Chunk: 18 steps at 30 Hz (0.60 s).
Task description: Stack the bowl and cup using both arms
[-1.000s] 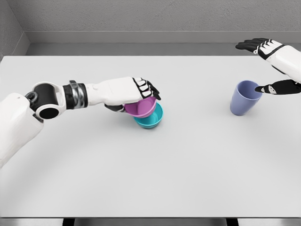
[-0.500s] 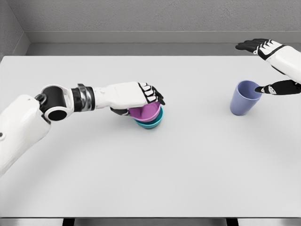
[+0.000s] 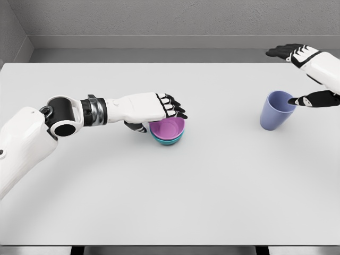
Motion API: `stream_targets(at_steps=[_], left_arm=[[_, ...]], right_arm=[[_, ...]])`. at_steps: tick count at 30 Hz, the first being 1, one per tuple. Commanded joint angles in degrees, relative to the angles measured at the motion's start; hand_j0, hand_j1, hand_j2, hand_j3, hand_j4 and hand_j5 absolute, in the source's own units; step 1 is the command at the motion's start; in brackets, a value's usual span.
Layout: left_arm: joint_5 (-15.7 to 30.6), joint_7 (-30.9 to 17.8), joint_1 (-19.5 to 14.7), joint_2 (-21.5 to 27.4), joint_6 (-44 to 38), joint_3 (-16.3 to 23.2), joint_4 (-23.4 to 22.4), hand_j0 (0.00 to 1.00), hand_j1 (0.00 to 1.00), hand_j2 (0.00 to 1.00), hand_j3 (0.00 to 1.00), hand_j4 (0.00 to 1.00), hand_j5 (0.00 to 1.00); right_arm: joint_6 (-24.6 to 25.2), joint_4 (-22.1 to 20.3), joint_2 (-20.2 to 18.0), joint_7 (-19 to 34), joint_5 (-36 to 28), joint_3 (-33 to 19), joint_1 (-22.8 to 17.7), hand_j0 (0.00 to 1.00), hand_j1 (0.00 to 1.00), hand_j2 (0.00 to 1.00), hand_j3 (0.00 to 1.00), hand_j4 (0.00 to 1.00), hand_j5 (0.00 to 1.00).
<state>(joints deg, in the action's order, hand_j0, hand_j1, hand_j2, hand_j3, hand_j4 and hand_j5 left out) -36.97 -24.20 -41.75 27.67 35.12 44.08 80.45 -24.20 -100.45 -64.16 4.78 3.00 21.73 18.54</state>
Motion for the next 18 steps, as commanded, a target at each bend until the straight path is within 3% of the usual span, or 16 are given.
stream_targets(at_steps=[1,9,13,18], left_arm=[[0.3,0.0,0.0,0.2,-0.1,0.0,0.1,1.00,1.00,1.00,1.00,1.00,1.00],[3.3,0.6,-1.1,8.3,-0.1,-0.4,0.8,1.00,1.00,1.00,1.00,1.00,1.00],[9.8,0.6,-0.3,14.8,-0.1,-3.9,-0.1,1.00,1.00,1.00,1.00,1.00,1.00],[12.2,0.6,0.0,18.0,-0.1,-5.3,-5.2,1.00,1.00,1.00,1.00,1.00,1.00]], right_arm=[[0.0,0.0,-0.1,0.0,-0.3,0.0,0.0,1.00,1.00,1.00,1.00,1.00,1.00],[0.0,0.0,-0.1,0.0,-0.3,0.0,0.0,1.00,1.00,1.00,1.00,1.00,1.00],[0.2,0.1,-0.2,0.0,-0.4,0.0,0.0,1.00,1.00,1.00,1.00,1.00,1.00],[-0.2,0.1,-0.3,-0.1,-0.4,-0.6,-0.5,1.00,1.00,1.00,1.00,1.00,1.00]])
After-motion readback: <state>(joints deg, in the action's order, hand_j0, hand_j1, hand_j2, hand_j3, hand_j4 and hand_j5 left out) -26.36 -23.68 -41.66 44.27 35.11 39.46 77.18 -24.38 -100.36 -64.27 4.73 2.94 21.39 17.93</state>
